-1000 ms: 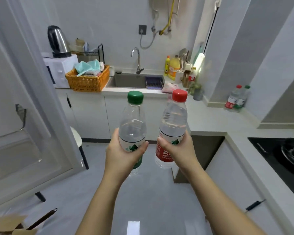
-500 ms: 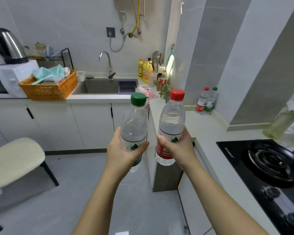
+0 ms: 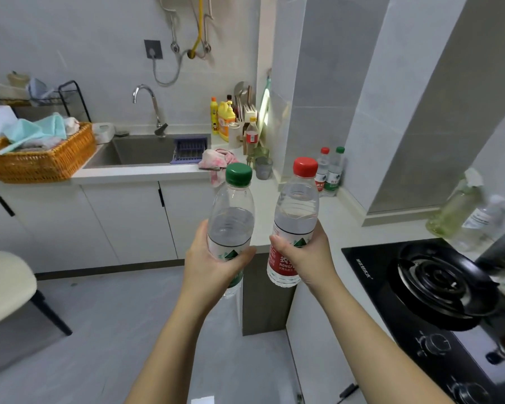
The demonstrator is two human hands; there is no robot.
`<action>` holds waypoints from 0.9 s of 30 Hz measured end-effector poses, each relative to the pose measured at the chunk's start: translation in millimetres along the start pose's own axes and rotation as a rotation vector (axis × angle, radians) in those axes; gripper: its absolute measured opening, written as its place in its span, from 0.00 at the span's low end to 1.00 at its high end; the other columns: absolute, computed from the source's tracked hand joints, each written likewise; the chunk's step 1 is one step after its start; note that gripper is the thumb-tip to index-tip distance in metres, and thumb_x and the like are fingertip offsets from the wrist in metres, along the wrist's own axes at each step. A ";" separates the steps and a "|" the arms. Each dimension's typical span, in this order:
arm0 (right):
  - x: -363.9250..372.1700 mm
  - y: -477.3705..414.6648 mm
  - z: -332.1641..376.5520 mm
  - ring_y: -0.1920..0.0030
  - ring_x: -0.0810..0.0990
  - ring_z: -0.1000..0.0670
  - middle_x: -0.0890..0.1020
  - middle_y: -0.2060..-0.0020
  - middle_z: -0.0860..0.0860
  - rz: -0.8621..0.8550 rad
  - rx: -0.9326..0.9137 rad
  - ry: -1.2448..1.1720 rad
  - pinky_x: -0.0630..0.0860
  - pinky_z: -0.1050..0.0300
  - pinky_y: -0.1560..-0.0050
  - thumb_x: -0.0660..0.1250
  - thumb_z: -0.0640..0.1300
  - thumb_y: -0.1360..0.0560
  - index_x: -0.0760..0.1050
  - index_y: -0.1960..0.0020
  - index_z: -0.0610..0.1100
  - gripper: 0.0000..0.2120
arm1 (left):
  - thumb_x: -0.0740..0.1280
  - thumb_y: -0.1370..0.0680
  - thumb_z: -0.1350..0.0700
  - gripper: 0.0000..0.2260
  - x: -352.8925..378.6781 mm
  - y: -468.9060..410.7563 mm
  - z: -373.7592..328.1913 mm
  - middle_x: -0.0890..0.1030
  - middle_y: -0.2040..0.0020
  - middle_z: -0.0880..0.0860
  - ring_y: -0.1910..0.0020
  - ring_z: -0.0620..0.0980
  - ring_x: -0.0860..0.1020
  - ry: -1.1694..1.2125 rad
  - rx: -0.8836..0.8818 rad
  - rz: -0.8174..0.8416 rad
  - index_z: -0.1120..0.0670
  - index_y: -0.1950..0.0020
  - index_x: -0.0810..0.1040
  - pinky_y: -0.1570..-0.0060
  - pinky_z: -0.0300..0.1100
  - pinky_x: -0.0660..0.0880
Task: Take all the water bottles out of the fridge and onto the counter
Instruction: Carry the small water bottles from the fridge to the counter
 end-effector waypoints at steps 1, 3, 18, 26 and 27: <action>-3.2 -5.4 -2.9 0.44 0.81 0.55 0.82 0.45 0.54 -0.002 0.006 0.002 0.77 0.59 0.45 0.77 0.52 0.38 0.73 0.37 0.51 0.31 | 0.78 0.38 0.46 0.23 5.4 -5.3 1.8 0.81 0.52 0.38 0.52 0.39 0.80 0.000 0.001 0.005 0.32 0.49 0.72 0.60 0.31 0.77; -10.0 -17.3 -10.3 0.43 0.81 0.54 0.82 0.45 0.53 -0.014 0.021 0.002 0.78 0.57 0.44 0.77 0.53 0.39 0.73 0.37 0.50 0.32 | 0.79 0.37 0.48 0.24 15.1 -17.0 6.9 0.81 0.52 0.38 0.52 0.39 0.80 0.000 0.006 0.016 0.31 0.49 0.72 0.60 0.30 0.76; -24.8 -178.2 -69.2 0.44 0.81 0.54 0.83 0.46 0.54 -0.156 0.102 0.064 0.78 0.55 0.42 0.78 0.50 0.37 0.73 0.38 0.50 0.30 | 0.78 0.36 0.50 0.22 87.6 -191.7 79.2 0.80 0.56 0.35 0.58 0.34 0.79 0.081 -0.051 0.146 0.34 0.50 0.72 0.66 0.26 0.73; -25.0 -246.5 -106.8 0.46 0.80 0.61 0.81 0.47 0.61 -0.282 0.130 0.103 0.74 0.68 0.50 0.80 0.45 0.34 0.71 0.43 0.61 0.27 | 0.77 0.36 0.49 0.23 116.5 -272.9 122.4 0.81 0.54 0.37 0.57 0.36 0.80 0.117 -0.092 0.248 0.33 0.48 0.72 0.67 0.27 0.74; -26.5 -250.8 -112.5 0.46 0.80 0.62 0.81 0.47 0.61 -0.290 0.137 0.111 0.74 0.70 0.51 0.80 0.45 0.34 0.71 0.43 0.62 0.27 | 0.77 0.36 0.50 0.23 120.8 -277.4 127.9 0.80 0.54 0.37 0.59 0.35 0.79 0.117 -0.098 0.265 0.32 0.48 0.72 0.67 0.27 0.74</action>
Point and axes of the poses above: each hand's wrist, its own y-axis away from the middle knuckle, its own x-axis out of the palm, z = x × y, the point moved 10 cm from there along -y, towards the middle knuckle
